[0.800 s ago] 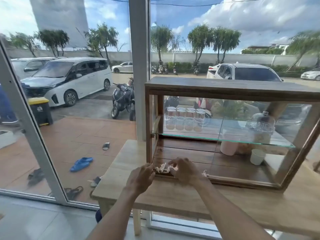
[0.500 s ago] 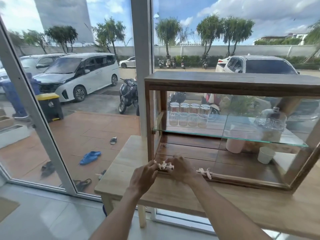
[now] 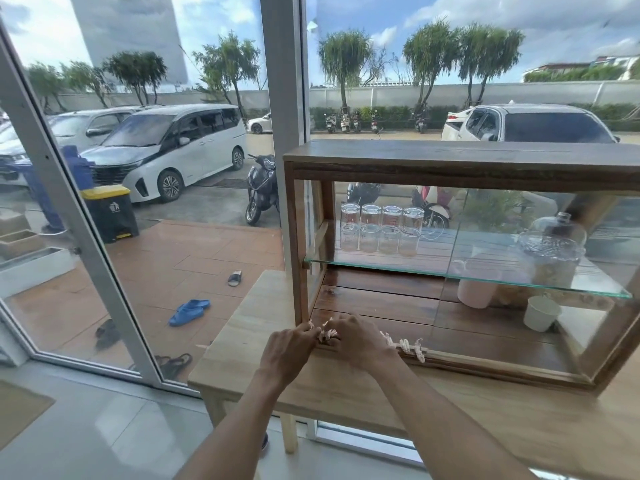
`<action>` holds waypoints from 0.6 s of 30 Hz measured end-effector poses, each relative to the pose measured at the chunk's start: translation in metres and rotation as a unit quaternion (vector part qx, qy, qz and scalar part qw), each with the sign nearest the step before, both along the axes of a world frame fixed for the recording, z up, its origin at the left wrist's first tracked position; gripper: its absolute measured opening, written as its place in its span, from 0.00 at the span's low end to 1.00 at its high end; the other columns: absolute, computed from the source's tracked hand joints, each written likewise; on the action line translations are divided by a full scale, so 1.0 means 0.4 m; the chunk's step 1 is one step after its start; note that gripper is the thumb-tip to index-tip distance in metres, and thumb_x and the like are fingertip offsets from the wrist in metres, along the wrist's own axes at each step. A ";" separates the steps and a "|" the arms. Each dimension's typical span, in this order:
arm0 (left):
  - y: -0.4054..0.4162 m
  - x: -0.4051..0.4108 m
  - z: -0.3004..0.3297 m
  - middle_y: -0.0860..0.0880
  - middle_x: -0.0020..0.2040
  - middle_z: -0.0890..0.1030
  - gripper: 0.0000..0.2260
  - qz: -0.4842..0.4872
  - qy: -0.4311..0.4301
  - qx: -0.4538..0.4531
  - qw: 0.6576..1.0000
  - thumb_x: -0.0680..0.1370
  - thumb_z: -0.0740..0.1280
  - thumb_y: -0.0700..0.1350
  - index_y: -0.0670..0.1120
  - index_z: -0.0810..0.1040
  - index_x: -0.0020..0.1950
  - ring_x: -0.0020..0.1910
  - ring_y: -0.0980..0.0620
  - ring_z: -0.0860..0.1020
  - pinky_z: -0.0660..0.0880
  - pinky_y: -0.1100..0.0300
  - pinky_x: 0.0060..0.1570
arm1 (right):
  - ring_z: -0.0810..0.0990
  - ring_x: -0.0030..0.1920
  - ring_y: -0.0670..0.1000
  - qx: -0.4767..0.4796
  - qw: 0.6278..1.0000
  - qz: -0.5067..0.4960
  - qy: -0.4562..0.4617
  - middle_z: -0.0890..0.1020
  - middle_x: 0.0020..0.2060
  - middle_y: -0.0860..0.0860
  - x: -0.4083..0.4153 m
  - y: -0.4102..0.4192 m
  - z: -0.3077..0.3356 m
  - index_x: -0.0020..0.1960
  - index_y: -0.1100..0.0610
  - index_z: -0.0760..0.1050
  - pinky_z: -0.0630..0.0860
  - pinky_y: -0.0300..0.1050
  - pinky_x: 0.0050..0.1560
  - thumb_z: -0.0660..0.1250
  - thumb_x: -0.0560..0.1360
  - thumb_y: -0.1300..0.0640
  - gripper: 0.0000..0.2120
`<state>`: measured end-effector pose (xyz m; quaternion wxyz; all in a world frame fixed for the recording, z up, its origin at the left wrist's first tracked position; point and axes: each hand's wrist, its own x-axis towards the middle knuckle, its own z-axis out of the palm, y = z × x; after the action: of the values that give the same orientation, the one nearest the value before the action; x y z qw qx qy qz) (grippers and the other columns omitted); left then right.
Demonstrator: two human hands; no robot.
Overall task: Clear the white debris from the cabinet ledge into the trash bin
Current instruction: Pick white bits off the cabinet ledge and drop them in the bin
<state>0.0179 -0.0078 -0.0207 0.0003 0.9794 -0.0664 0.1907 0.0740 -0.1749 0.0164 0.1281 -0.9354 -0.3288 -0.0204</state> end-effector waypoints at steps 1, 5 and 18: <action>0.001 0.002 -0.002 0.53 0.54 0.82 0.08 -0.001 0.002 0.000 1.000 0.82 0.59 0.51 0.52 0.76 0.56 0.42 0.45 0.85 0.82 0.49 0.35 | 0.73 0.66 0.52 0.004 1.000 0.001 -0.001 0.80 0.61 0.51 0.002 0.001 -0.002 0.65 0.46 0.77 0.72 0.50 0.61 0.65 0.78 0.53 0.15; 0.001 0.007 -0.004 0.53 0.51 0.84 0.10 -0.002 -0.005 -0.008 1.000 0.81 0.60 0.55 0.52 0.78 0.50 0.41 0.46 0.85 0.81 0.52 0.34 | 0.76 0.62 0.52 0.029 1.000 0.002 -0.007 0.82 0.58 0.52 0.008 0.005 -0.003 0.61 0.47 0.80 0.73 0.48 0.59 0.67 0.77 0.52 0.13; 0.021 0.018 -0.037 0.51 0.45 0.86 0.09 -0.016 -0.048 -0.031 0.998 0.84 0.58 0.48 0.53 0.79 0.53 0.39 0.48 0.85 0.82 0.52 0.34 | 0.81 0.46 0.55 0.105 0.994 0.002 0.014 0.85 0.43 0.55 0.020 -0.002 -0.014 0.44 0.55 0.86 0.79 0.51 0.45 0.67 0.74 0.60 0.08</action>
<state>0.0249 0.0006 -0.0353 0.0307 0.9674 -0.0765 0.2396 0.0821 -0.1757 0.0107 0.2301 -0.9163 -0.3251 -0.0417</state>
